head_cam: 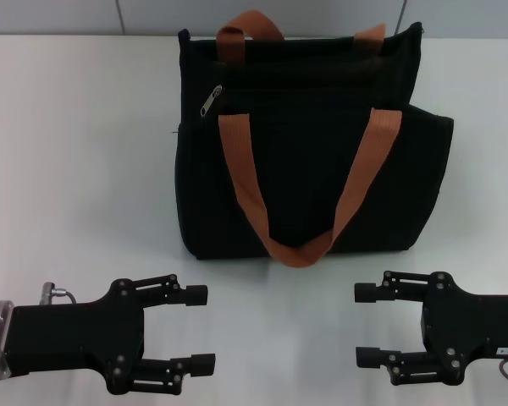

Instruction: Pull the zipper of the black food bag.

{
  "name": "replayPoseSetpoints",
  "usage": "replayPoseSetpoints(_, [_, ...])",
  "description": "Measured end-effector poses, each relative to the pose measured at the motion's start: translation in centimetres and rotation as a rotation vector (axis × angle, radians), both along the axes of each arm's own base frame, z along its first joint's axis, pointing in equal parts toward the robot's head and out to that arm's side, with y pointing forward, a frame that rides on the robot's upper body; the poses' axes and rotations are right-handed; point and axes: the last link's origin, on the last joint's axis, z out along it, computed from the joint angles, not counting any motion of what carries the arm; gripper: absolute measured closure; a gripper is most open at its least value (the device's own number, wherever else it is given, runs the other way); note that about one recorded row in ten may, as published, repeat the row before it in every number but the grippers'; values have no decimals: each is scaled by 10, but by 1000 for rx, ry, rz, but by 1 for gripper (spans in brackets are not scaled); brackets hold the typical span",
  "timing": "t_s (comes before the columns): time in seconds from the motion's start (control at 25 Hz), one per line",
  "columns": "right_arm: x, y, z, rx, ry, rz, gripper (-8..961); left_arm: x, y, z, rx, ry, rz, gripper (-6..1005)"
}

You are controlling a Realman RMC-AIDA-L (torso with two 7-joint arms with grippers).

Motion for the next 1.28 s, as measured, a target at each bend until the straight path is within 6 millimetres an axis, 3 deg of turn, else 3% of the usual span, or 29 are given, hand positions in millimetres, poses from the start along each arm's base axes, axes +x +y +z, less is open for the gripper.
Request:
replayPoseSetpoints(0.88, [1, -2, 0, 0, 4, -5, 200, 6, 3, 5, 32, -49, -18, 194])
replayPoseSetpoints(1.04, [2, -3, -1, 1, 4, -9, 200, 21, 11, 22, 213, -207, -60, 199])
replayPoseSetpoints(1.28, [2, -4, 0, 0, 6, -9, 200, 23, 30, 45, 500, -343, 37, 206])
